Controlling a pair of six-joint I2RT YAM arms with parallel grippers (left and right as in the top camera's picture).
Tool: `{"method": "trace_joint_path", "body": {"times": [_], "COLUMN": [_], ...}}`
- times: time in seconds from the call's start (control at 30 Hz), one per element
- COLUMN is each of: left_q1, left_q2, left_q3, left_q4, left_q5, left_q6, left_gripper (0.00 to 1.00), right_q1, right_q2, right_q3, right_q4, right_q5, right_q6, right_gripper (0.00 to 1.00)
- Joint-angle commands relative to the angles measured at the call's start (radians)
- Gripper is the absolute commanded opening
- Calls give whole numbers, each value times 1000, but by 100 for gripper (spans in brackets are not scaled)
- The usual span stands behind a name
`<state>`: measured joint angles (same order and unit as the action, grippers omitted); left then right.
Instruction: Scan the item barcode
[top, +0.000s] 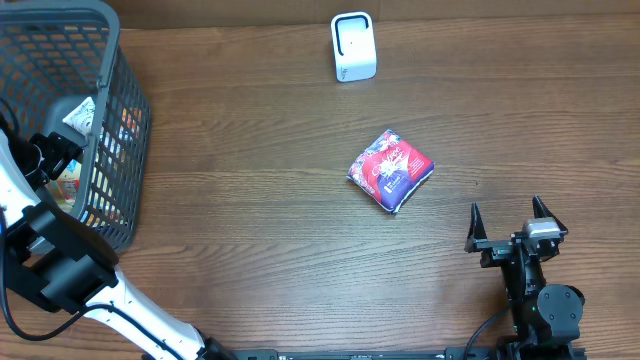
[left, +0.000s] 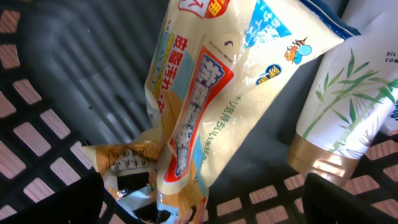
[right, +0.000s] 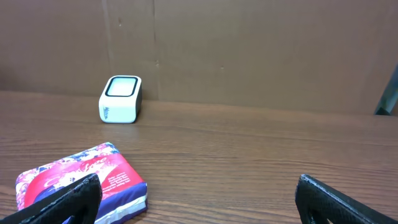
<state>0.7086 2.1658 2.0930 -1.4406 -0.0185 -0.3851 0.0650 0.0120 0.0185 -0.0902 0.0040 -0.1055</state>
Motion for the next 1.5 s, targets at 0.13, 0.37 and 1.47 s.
{"method": "trace_joint_path", "body": {"times": [0.13,0.37,1.47], "left_q1": [-2,-2,-2], "left_q2": [-4,-4,-4], "left_q3": [4,4,4], "left_q4": [-3,-3,4], "left_q5": [58,64,8], "left_q6": [-50,-50,-16], "left_gripper": [94,94,94], "right_q1": [-5,-5,-5], "right_q2": [-9,-9,-9], "right_q3": [-10,-10,-10], "right_q4": [6,6,6], "right_q5": [2,2,2], "right_q6": [-4,-4,-3], "right_gripper": [100,100,100]}}
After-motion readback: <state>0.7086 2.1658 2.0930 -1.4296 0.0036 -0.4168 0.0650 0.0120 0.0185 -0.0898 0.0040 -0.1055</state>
